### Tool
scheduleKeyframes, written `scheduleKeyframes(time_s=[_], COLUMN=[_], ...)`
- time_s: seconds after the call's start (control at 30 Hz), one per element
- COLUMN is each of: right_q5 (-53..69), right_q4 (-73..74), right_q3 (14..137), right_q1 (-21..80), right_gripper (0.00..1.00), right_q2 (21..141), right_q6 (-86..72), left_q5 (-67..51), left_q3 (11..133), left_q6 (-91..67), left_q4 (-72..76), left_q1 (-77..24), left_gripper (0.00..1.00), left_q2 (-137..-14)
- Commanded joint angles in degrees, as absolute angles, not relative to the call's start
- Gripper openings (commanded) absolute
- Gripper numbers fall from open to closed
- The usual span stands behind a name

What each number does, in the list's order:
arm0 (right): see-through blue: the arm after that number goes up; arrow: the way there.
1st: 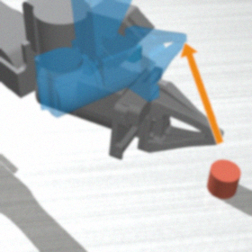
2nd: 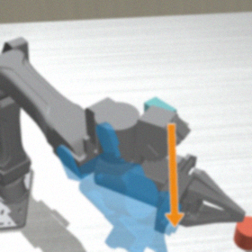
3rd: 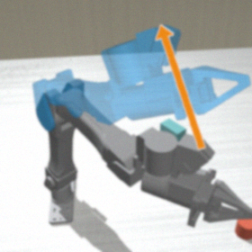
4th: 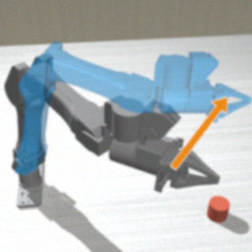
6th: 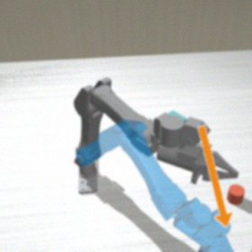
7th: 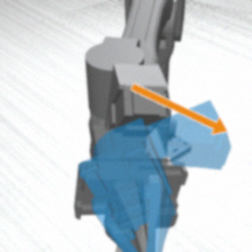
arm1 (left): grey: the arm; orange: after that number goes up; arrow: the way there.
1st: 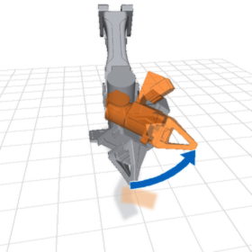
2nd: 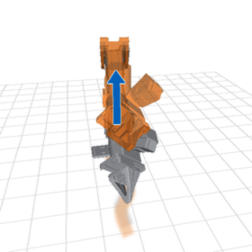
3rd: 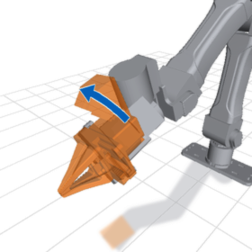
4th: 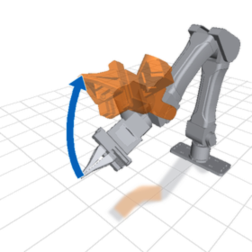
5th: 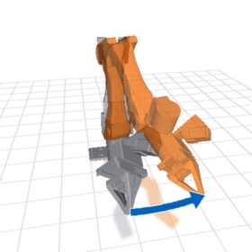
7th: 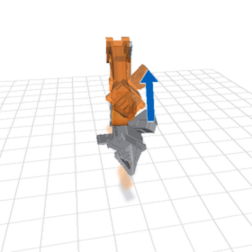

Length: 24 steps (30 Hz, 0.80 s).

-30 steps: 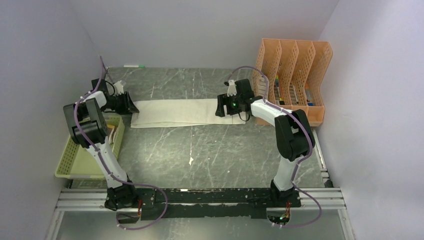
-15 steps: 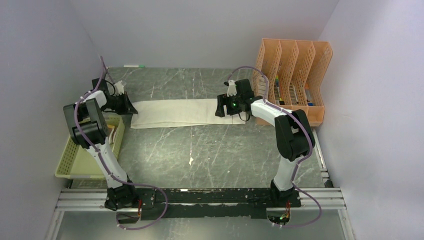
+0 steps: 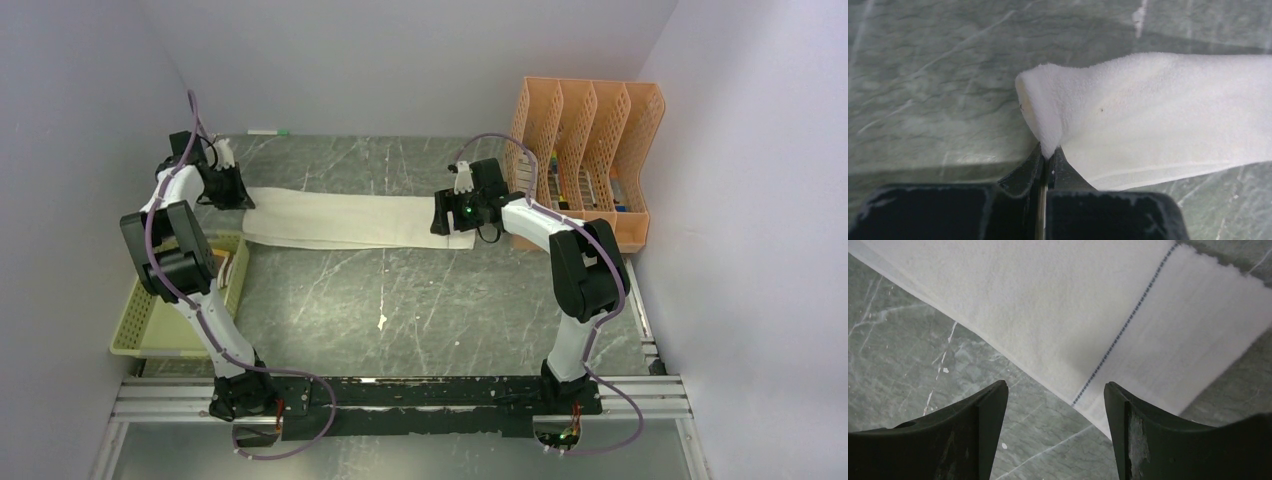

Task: Roll the towels
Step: Fold the towel at the center of the board.

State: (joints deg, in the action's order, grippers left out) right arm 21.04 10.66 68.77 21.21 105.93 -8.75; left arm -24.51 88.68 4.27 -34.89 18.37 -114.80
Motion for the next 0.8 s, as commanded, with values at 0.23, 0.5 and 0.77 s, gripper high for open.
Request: scheduleKeyframes(time_s=[0.23,0.5,0.77], right_q5=[21.29,21.68,21.37], right_q4=[11.33,10.94,11.53], right_q3=[70.84,70.2,70.28], right_q1=[21.01,21.0,20.92], right_gripper=[0.71,0.72,0.72], right_q2=[105.89,104.99,103.84], right_q6=[-8.32,-8.36,-8.44], left_q5=[-2.08,6.69,18.27], left_q3=[94.58,99.32,110.29], left_q6=[6.11,7.68,6.8], left_q4=[-35.14,-38.02,-48.25], left_q1=[15.75,10.33,-1.36], left_gripper=[0.07,0.07,0.07], left_q2=[-109.07,-107.26,-114.92])
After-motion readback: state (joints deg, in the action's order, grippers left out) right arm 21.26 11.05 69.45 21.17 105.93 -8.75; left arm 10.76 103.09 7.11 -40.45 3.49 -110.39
